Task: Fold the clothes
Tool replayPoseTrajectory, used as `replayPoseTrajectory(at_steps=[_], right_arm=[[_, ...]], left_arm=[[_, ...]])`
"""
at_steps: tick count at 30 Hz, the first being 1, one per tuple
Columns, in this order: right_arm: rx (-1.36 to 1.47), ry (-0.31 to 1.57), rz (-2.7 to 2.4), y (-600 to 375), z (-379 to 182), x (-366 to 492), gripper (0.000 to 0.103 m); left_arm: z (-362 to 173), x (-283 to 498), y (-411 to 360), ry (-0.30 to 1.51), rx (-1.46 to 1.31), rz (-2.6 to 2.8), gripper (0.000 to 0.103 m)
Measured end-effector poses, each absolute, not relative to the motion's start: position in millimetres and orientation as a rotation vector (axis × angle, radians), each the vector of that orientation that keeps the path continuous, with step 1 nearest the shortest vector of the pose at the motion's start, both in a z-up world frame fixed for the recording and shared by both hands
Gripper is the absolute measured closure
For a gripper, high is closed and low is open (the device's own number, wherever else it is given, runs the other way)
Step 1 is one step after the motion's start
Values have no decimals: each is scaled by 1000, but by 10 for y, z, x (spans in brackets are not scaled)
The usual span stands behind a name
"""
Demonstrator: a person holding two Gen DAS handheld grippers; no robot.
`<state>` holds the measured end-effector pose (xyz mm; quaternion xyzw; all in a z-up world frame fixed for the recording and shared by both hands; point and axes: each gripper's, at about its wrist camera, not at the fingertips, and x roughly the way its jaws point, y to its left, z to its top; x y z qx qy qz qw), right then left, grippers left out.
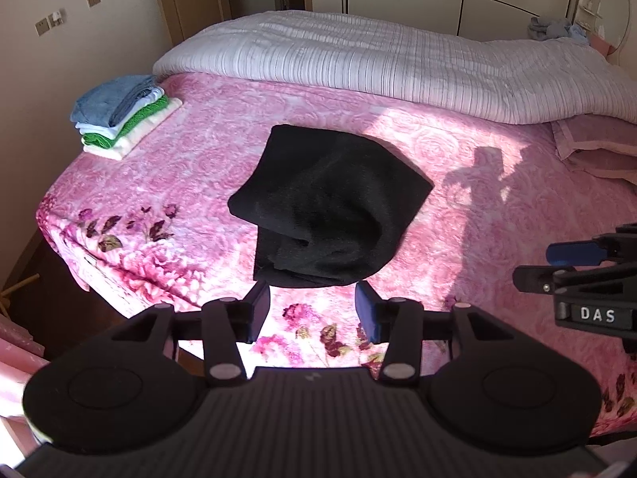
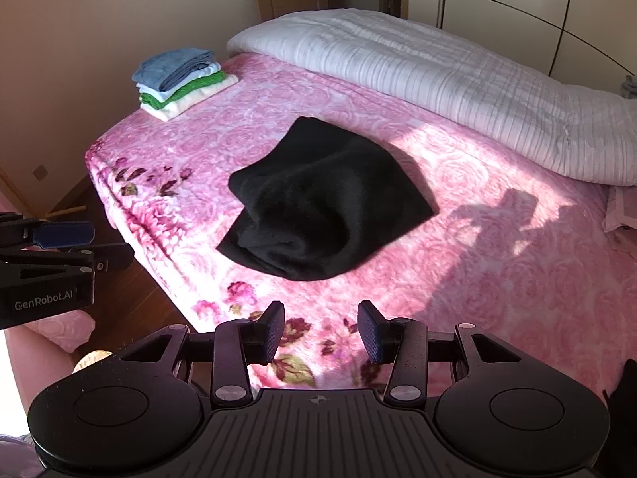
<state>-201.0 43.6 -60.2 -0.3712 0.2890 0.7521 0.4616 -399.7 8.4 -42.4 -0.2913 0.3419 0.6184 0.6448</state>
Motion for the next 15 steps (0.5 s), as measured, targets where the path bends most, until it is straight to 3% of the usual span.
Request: replayPoseTrajectory(at_steps=[15], right_arm=[[-929, 813, 1720, 1311, -853, -2061, 59]], left_arm=[[-746, -4487, 1109, 801, -771, 1347, 59]])
